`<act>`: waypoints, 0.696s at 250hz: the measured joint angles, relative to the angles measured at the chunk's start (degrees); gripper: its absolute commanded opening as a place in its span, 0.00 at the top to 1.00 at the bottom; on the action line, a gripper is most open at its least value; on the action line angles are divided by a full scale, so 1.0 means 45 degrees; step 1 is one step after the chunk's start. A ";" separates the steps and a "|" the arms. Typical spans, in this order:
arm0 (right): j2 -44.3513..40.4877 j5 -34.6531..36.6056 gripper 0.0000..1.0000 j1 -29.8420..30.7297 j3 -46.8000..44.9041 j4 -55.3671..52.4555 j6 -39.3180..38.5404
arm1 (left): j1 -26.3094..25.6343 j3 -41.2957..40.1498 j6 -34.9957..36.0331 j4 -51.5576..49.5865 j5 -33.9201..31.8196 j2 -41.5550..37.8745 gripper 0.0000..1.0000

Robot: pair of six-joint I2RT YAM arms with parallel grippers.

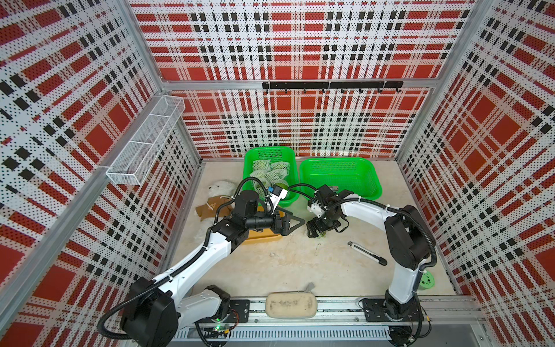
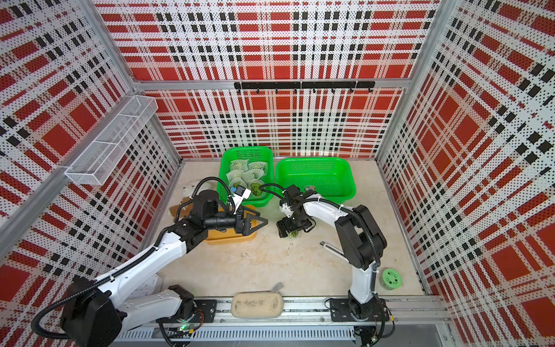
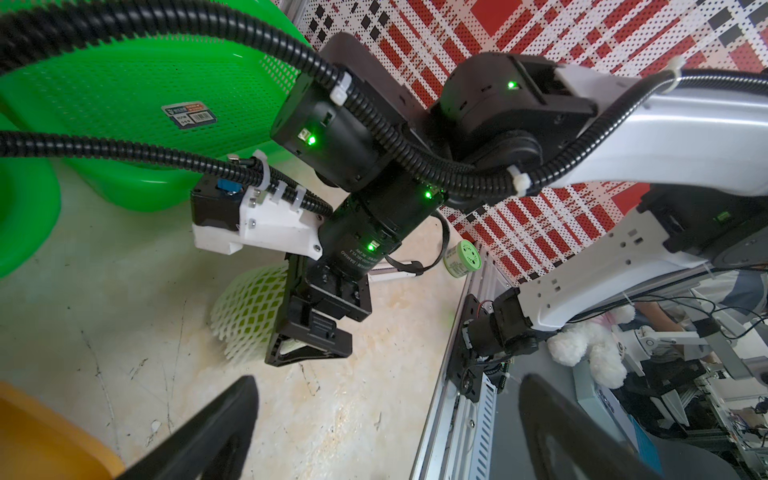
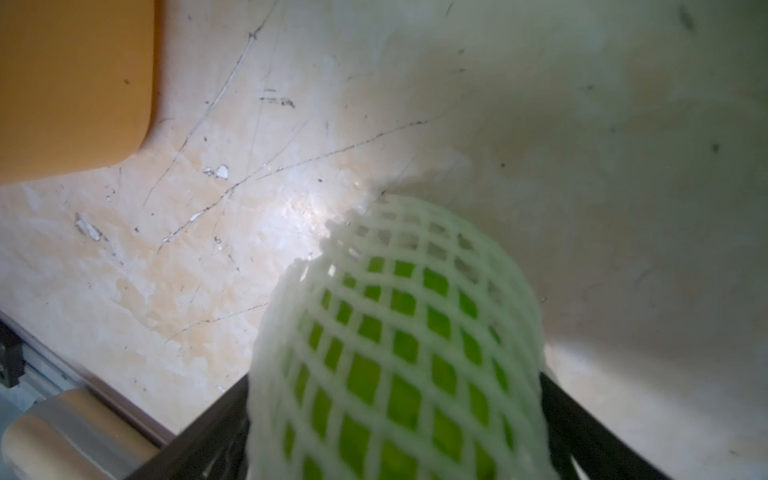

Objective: Sleeve custard apples in foam nets
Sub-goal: Pick up the custard apple from the center of the board.

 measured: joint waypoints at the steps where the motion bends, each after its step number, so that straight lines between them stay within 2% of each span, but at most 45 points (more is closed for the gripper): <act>1: 0.0000 0.0005 0.17 0.0000 -0.0015 0.0034 0.0019 | 0.0000 0.0000 0.0000 -0.0005 0.0000 0.0000 0.01; 21: -0.0087 0.0160 0.30 0.0005 -0.0141 0.0461 0.0024 | -0.0015 0.0005 0.0053 -0.0194 -0.0107 0.0000 0.01; 51: -0.0641 0.0311 0.40 0.0024 -0.0529 0.0884 -0.0010 | -0.0063 0.0005 0.0131 -0.0437 -0.0262 0.0005 0.01; 102: -0.2220 -0.0107 0.44 0.0024 -0.1195 0.1292 -0.0097 | -0.0554 0.0005 0.0267 -0.0457 -0.0670 0.0510 0.01; 174: -0.5309 -0.2759 0.44 0.0126 -0.2395 0.2361 -0.0792 | -0.0933 0.0432 0.0282 -0.1802 -0.1943 0.1880 0.01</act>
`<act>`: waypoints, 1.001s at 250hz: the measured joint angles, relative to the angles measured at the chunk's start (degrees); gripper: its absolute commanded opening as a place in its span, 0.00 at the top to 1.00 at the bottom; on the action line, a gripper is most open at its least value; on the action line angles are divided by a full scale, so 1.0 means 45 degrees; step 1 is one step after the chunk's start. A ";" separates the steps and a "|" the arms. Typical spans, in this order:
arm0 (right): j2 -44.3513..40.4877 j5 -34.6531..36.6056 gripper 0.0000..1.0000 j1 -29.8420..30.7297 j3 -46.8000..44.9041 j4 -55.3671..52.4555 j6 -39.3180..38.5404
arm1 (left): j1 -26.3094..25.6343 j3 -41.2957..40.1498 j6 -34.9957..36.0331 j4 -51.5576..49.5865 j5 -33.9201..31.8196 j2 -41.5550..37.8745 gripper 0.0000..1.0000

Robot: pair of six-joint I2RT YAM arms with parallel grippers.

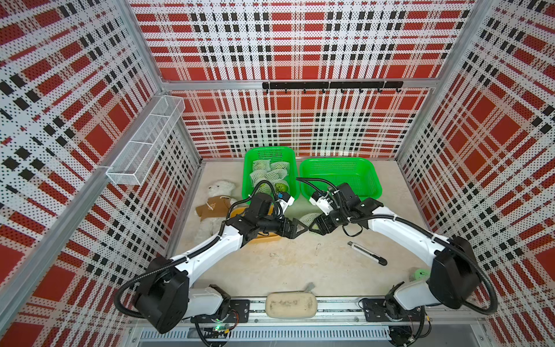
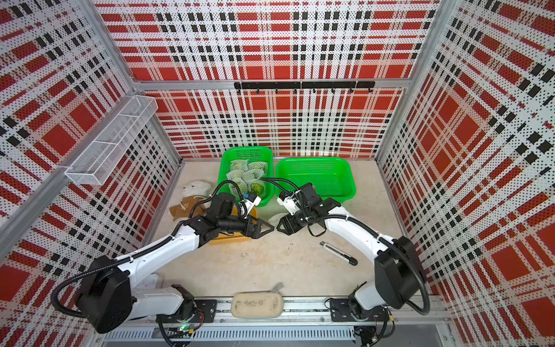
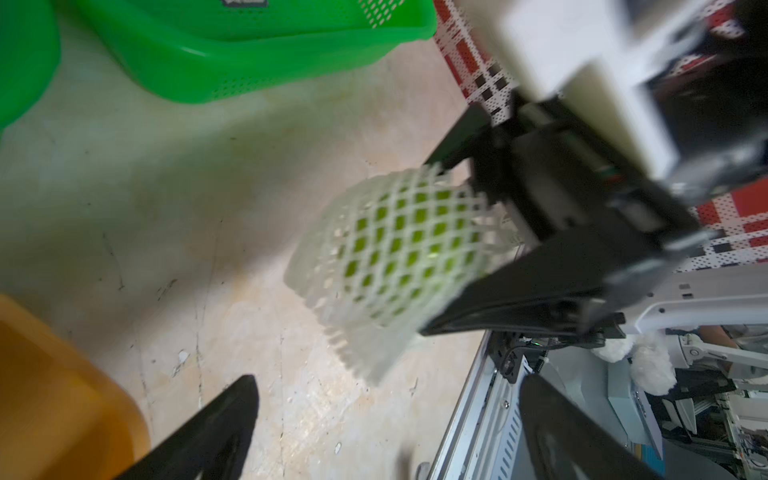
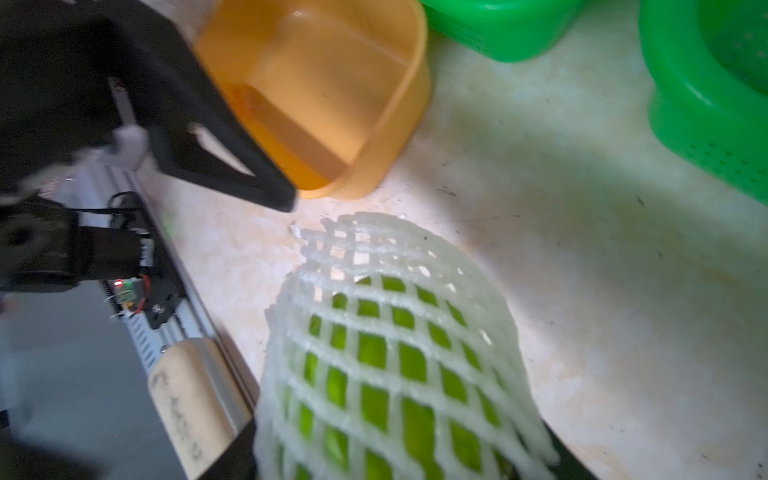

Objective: Sleeve custard apples in foam nets
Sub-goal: Pick up the custard apple from the center of the board, then place the custard apple at the center of the board.

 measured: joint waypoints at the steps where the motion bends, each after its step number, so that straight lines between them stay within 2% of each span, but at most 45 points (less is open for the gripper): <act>1: -0.0015 -0.0015 0.44 0.0010 0.0000 0.0010 -0.0010 | -0.0005 0.0005 0.0000 -0.0010 -0.0010 0.0000 0.01; 35: -0.0364 -0.0238 0.43 0.0389 0.0005 0.0097 -0.0316 | -0.0180 0.0418 -0.0233 -0.0359 -0.0325 0.0000 0.01; 106: -0.0500 0.0748 0.43 0.0806 0.0005 0.0058 -0.0408 | -0.0500 0.0656 -0.0913 -0.0520 -0.0291 -0.0107 0.01; 139: -0.0651 0.0923 0.42 0.1030 0.0005 0.0321 -0.0393 | -0.0141 0.0034 -0.1642 0.0146 -0.0044 -0.0777 0.01; 176: -0.0631 0.1015 0.39 0.1112 0.0005 0.0384 -0.0403 | 0.0782 -0.0170 -0.2045 0.0525 0.0136 -0.1355 0.01; 214: -0.0146 0.0782 0.38 0.0393 -0.0729 0.0971 -0.0554 | 0.1501 -0.0457 -0.2103 0.0602 0.0262 -0.1715 0.01; 250: 0.0933 0.0525 0.36 -0.0466 -0.1656 0.1316 -0.1277 | 0.1647 -0.0481 -0.2040 0.0525 0.0418 -0.1797 0.01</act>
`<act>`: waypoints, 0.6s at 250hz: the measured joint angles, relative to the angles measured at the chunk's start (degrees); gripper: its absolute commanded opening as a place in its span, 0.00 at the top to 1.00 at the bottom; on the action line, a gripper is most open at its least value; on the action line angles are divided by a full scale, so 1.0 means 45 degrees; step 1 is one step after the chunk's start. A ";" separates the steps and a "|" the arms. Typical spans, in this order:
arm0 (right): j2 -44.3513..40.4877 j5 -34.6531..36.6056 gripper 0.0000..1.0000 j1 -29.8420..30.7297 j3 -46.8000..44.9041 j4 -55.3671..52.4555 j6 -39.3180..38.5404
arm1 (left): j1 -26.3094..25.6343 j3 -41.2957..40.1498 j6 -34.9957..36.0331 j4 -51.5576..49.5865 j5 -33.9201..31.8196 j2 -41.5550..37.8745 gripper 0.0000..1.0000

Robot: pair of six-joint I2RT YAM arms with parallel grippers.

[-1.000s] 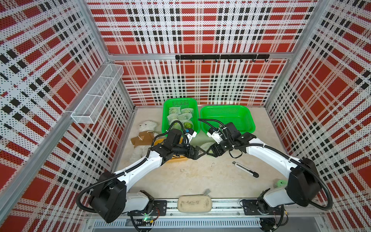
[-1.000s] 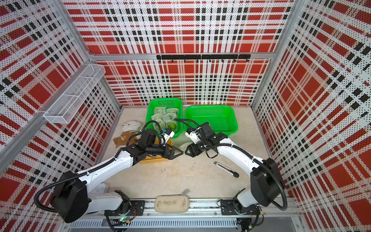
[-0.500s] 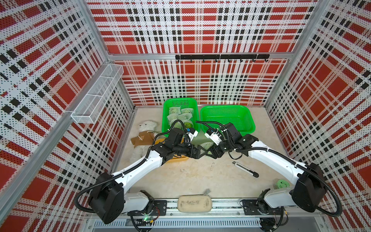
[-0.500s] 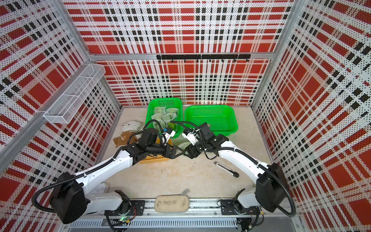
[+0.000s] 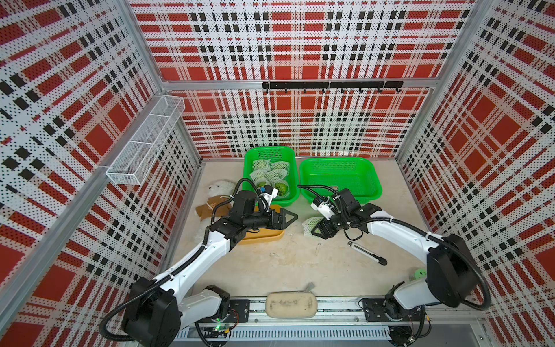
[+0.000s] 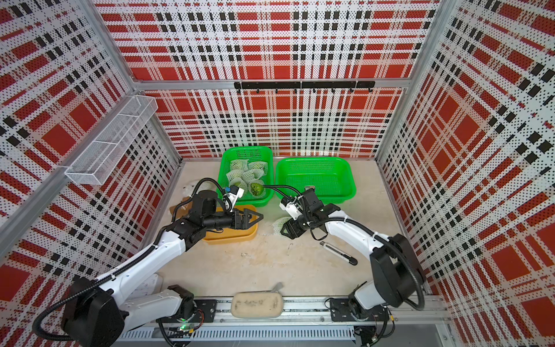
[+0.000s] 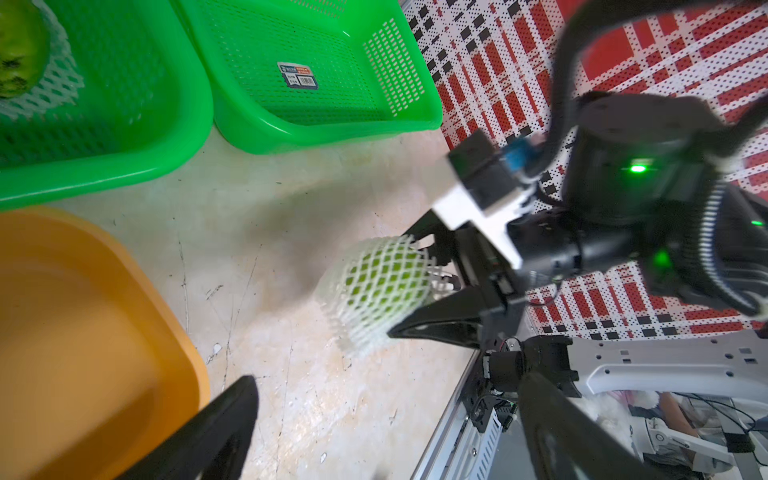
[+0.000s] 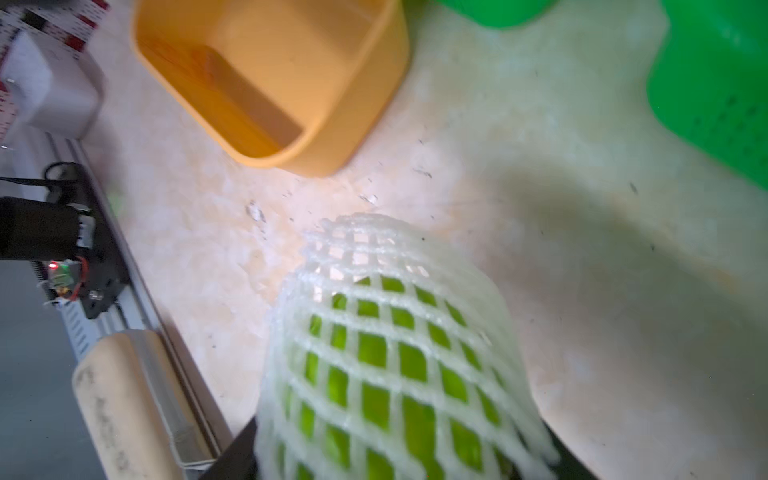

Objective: Sleeve custard apples in foam nets
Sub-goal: Place the custard apple at the center of the board.

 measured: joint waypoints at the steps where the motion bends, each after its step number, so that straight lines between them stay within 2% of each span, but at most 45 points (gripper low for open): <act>1: 0.0039 -0.0015 0.36 -0.0010 -0.0010 0.0000 -0.0024 | 0.0000 0.0000 0.0000 0.0000 0.0005 0.0000 0.01; 50: 0.1671 -0.0267 0.25 0.0058 0.0185 0.0073 -0.1263 | -0.0228 0.0034 0.0102 -0.0010 0.0034 0.0772 0.01; 73: 0.2137 -0.0214 0.11 0.0058 0.0393 0.0083 -0.1593 | -0.0413 0.0044 0.0107 -0.0029 -0.0044 0.1375 0.01; 105: 0.2171 -0.0223 0.00 0.0049 0.0413 0.0053 -0.1715 | -0.0690 0.0131 0.0102 -0.0092 -0.0170 0.2030 0.01; 150: 0.2011 -0.0733 0.00 -0.0219 0.0665 -0.0374 -0.1598 | -0.1613 0.0763 0.0049 -0.0219 -0.0850 0.3254 0.01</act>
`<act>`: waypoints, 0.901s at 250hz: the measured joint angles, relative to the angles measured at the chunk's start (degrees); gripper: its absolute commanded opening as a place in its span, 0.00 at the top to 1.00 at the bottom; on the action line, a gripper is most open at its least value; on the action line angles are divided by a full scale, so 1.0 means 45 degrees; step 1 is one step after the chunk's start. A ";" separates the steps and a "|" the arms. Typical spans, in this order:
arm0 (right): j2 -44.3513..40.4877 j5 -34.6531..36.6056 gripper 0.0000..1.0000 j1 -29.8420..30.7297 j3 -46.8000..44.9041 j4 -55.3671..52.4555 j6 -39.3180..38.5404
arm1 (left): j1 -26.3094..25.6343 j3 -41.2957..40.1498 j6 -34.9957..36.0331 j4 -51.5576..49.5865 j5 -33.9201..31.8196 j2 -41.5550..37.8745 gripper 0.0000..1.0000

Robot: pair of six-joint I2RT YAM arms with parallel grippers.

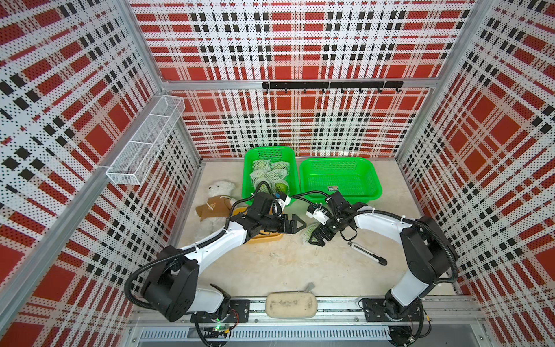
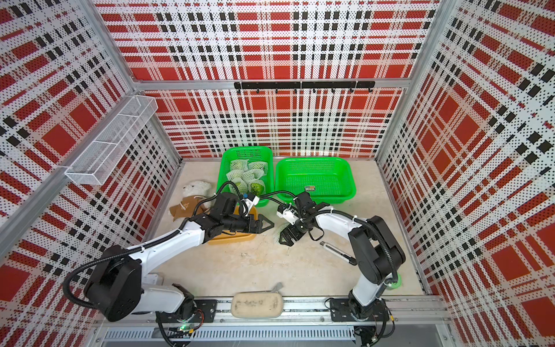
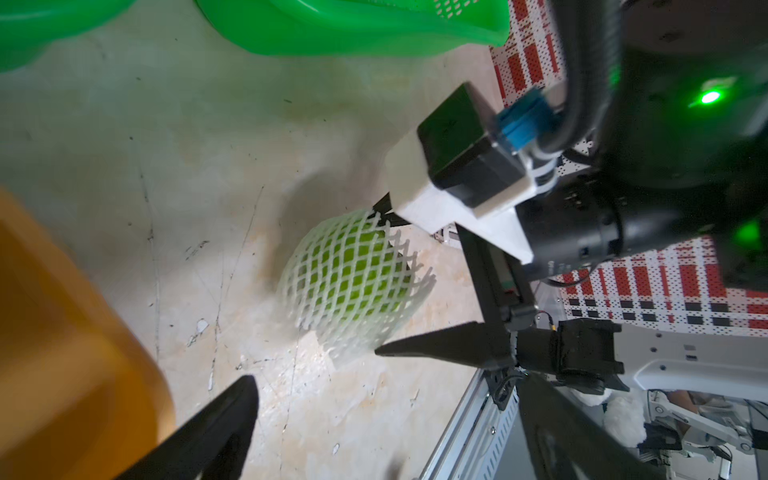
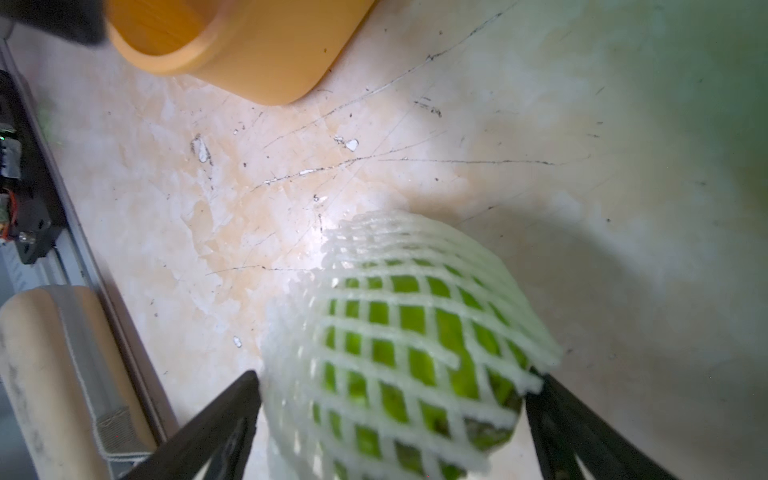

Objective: Sleeve custard apples in foam nets
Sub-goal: Place the custard apple at the center of the board, then pick up the custard apple from the center of the board.

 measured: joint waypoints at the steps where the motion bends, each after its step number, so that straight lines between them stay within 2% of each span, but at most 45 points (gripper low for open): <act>1: -0.0005 -0.0015 0.00 -0.0010 0.0005 -0.0010 0.0005 | -0.0024 0.0010 -0.0005 0.0000 -0.0015 0.0024 0.01; 41: -0.0588 -0.0554 0.00 -0.0175 0.0063 -0.0452 0.0204 | -0.0758 0.0359 -0.0389 -0.0034 -0.0821 0.0797 0.01; 130: -0.1069 -0.0612 0.00 -0.0340 0.0204 -0.1073 0.0787 | -0.1127 0.0874 -0.1438 -0.0073 -0.2079 0.1744 0.01; 225: -0.4065 0.0408 0.00 -0.3065 -0.0189 -0.1030 0.3118 | -0.2657 0.2662 -0.2210 -0.0811 -0.4099 0.3322 0.01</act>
